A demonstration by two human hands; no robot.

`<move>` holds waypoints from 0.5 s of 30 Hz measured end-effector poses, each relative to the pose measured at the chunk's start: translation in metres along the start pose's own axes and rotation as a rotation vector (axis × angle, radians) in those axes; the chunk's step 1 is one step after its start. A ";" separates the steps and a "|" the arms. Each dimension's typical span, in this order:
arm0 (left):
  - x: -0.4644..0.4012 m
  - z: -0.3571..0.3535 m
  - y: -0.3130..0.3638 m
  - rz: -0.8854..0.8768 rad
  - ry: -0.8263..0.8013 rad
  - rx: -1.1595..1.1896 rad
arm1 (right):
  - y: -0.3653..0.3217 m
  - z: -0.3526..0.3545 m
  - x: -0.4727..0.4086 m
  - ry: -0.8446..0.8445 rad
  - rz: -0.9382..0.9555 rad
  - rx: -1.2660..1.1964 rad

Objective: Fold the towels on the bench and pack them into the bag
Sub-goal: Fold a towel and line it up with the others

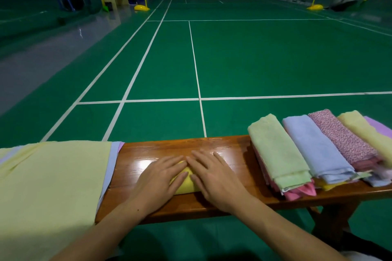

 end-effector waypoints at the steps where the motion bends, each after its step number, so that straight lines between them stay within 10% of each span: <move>1: 0.001 -0.002 -0.004 0.027 -0.028 -0.018 | -0.002 -0.006 0.001 -0.073 0.003 0.014; 15: 0.008 0.007 -0.039 0.551 -0.167 0.322 | 0.016 0.009 0.007 -0.220 -0.208 -0.215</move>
Point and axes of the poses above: each hand's wrist, its own x-axis away from the middle knuckle, its own z-axis out of the back of the hand, y = z × x, the point moved 4 cm from there along -x, towards the middle knuckle, and after that the axes turned 11 degrees about -y, right-handed, at the moved point
